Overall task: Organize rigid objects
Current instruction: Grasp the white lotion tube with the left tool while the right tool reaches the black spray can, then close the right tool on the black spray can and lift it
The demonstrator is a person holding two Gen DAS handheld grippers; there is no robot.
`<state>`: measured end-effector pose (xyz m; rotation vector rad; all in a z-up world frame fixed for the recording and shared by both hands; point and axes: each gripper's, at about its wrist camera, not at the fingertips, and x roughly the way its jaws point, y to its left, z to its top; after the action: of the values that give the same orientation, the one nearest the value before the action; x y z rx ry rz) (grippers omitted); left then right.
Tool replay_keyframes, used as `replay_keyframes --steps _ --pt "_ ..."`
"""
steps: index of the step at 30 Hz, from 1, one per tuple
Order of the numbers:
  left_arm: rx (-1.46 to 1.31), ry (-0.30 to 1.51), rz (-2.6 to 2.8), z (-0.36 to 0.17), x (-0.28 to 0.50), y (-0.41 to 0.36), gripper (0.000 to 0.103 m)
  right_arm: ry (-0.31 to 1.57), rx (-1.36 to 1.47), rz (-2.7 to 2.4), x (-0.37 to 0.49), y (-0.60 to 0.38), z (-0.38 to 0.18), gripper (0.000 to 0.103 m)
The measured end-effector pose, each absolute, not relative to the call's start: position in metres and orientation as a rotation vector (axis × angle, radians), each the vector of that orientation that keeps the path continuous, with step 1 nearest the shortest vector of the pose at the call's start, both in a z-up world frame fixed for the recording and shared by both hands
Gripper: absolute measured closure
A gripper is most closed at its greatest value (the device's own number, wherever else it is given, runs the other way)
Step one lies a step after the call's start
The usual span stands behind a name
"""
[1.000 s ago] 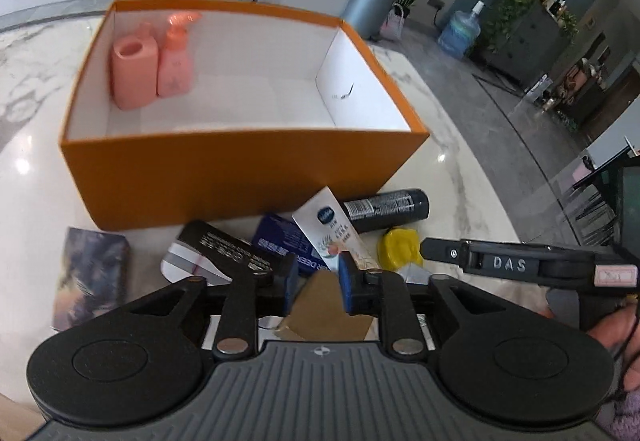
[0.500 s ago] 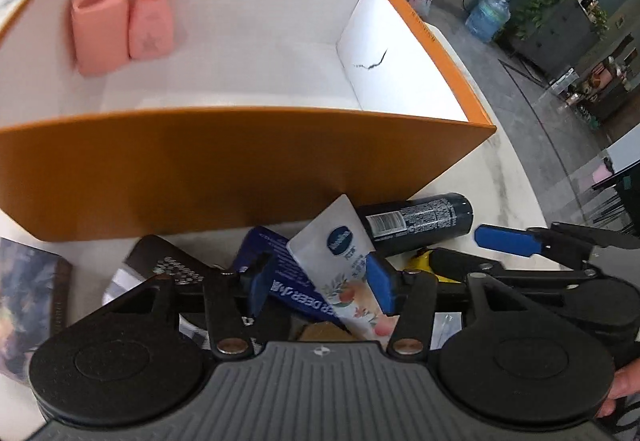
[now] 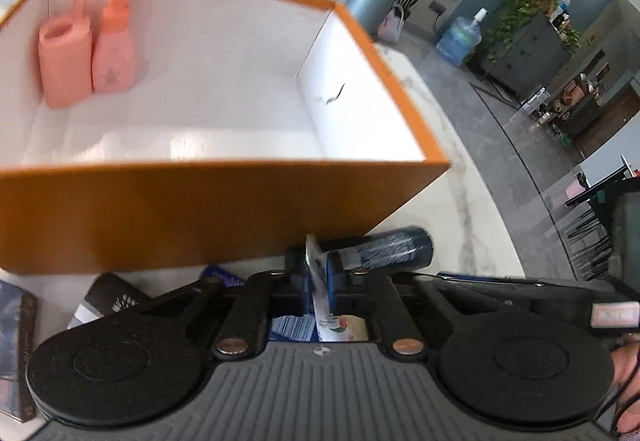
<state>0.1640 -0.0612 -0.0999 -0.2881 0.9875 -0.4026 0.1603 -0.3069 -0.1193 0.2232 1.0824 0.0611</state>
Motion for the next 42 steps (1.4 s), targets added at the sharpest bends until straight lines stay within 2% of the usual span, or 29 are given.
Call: replay_keyframes --steps 8,16,24,29,31,35,38,39,41,42 --pt "-0.195 0.908 -0.409 -0.071 0.15 -0.073 0.097 1.103 0.526 -0.035 0.156 -0.336 -0.13 0.041" --pt "-0.19 0.978 -0.368 -0.075 0.156 -0.08 0.098 1.092 0.821 -0.106 0.165 -0.357 -0.146 0.037" --pt "-0.163 0.992 -0.366 -0.073 0.158 -0.087 0.098 1.054 0.888 -0.198 0.178 -0.35 -0.146 0.037" --pt "-0.16 0.994 -0.358 -0.074 0.158 -0.087 0.098 1.024 0.833 -0.263 0.184 -0.338 -0.143 0.039" --pt "-0.161 0.996 -0.355 -0.074 0.158 -0.087 0.098 1.026 0.767 -0.287 0.187 -0.331 -0.142 0.051" --pt "-0.176 1.004 -0.349 -0.076 0.158 -0.085 0.098 1.014 0.742 -0.281 0.186 -0.331 -0.143 0.053" --pt "-0.18 1.006 -0.354 -0.076 0.156 -0.084 0.098 1.004 0.757 -0.262 0.183 -0.335 -0.142 0.06" --pt "-0.181 1.005 -0.357 -0.075 0.156 -0.083 0.098 0.994 0.751 -0.254 0.182 -0.335 -0.139 0.065" --pt "-0.183 0.995 -0.366 -0.073 0.153 -0.083 0.098 0.947 0.712 -0.23 0.178 -0.333 -0.128 0.087" --pt "-0.18 0.991 -0.366 -0.072 0.152 -0.083 0.098 0.918 0.664 -0.217 0.176 -0.33 -0.12 0.103"
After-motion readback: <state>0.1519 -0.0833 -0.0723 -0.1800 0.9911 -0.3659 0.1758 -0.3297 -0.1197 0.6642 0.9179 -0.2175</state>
